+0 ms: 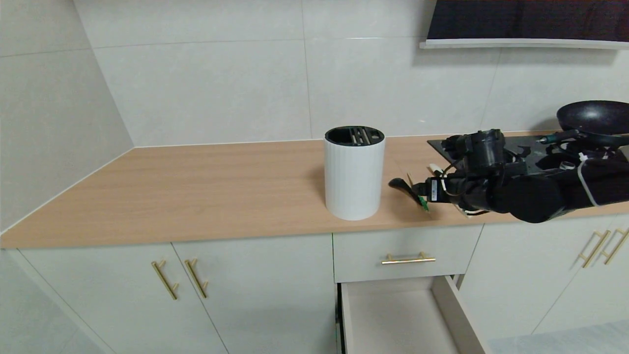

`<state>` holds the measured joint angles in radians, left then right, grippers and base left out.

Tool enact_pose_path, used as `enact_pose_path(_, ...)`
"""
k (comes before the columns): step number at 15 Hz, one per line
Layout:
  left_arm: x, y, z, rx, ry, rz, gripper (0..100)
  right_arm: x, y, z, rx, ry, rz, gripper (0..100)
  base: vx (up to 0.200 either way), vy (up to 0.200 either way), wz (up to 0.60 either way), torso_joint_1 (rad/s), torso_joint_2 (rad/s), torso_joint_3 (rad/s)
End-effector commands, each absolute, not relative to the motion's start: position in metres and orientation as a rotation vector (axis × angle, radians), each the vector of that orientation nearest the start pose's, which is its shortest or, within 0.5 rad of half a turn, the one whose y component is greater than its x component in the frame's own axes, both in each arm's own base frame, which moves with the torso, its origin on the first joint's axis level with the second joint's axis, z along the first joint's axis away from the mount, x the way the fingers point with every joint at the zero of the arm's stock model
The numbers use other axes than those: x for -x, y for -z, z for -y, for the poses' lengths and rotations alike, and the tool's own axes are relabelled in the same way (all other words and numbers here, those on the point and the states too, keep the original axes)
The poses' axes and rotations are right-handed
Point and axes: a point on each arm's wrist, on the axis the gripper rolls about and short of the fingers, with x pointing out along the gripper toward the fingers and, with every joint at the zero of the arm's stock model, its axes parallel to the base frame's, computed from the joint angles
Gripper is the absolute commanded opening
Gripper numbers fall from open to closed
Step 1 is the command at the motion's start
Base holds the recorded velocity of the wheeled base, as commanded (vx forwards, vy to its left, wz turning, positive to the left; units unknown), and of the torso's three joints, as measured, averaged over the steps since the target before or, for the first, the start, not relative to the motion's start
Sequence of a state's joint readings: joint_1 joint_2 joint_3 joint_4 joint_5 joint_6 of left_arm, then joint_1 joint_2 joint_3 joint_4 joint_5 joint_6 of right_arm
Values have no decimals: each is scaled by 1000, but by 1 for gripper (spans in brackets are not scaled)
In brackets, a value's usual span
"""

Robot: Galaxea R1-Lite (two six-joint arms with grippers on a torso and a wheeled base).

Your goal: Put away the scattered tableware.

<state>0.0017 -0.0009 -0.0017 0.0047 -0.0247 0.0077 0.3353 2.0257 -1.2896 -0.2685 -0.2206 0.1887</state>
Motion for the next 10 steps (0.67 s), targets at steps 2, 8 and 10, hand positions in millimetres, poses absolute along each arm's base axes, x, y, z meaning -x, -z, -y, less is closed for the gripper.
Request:
enact_pose_path(2,23,-75,1,-8,23,-3,100,-395,-133,-132,-37,-56,-517,100,0,0,0,0,0,0)
enact_pose_path(8,23,-75,1,-8,23,-3,100,-404,-119,-134,-34,-45,-532,100,0,0,0,0,0,0)
enact_pose_path(10,23,-75,1,-8,23,-3,100,-406,-117,-135,-32,-43,-535,100,0,0,0,0,0,0)
